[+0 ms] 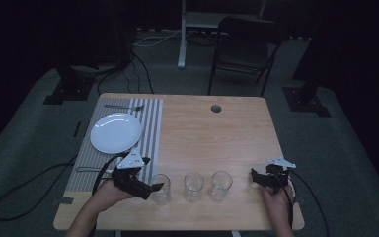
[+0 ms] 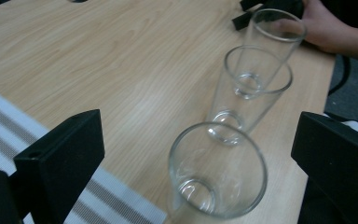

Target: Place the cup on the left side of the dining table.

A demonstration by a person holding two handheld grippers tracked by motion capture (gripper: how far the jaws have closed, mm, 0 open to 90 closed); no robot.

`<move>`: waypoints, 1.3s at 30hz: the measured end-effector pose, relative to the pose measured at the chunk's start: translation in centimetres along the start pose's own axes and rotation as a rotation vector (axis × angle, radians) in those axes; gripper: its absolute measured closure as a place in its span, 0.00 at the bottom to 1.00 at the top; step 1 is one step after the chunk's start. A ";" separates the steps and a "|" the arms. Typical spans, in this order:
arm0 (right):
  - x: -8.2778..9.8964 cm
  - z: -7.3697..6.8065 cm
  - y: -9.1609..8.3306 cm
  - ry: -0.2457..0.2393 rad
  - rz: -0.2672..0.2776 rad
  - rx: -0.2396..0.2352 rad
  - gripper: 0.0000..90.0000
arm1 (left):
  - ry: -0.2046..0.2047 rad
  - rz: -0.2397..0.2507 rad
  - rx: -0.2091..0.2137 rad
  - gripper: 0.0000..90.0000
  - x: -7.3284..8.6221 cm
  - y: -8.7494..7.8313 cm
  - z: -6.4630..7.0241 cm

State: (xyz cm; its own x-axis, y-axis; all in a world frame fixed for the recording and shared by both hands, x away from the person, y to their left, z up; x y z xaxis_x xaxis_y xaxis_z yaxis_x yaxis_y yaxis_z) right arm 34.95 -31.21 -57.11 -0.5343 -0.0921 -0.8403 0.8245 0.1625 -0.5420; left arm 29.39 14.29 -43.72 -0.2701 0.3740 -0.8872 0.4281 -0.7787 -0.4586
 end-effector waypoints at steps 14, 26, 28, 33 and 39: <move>0.0 0.0 0.0 0.000 0.001 0.000 0.14 | 0.074 -0.098 0.049 0.05 -1.9 2.9 1.4; 0.0 0.0 0.0 0.001 0.001 0.000 0.14 | 0.112 -0.175 0.084 0.05 -2.9 5.7 2.5; 0.0 0.0 0.0 0.001 0.001 0.000 0.14 | 0.124 -0.196 0.091 0.05 -3.1 6.0 2.7; 0.0 0.0 0.0 0.000 0.001 0.000 0.13 | 0.137 -0.235 0.105 0.05 -3.4 7.0 3.1; 0.0 0.0 0.0 0.001 0.001 0.000 0.14 | 0.157 -0.274 0.118 0.05 -3.8 8.2 3.9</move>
State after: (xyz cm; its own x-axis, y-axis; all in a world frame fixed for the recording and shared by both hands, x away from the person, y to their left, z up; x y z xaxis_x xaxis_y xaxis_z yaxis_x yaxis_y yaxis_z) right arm 34.96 -31.21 -57.11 -0.5338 -0.0908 -0.8407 0.8249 0.1626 -0.5413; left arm 30.60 4.55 -43.91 -0.2210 0.6433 -0.7330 0.2525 -0.6882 -0.6801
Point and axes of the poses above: each handheld gripper's, and its own axes: y roughly forward along the jaws, x roughly out of its underside, z roughly to its right, the point moved 3 cm from there along y, roughly forward along the jaws, and after that the axes turned 11 degrees about z, right-handed, at the moved point
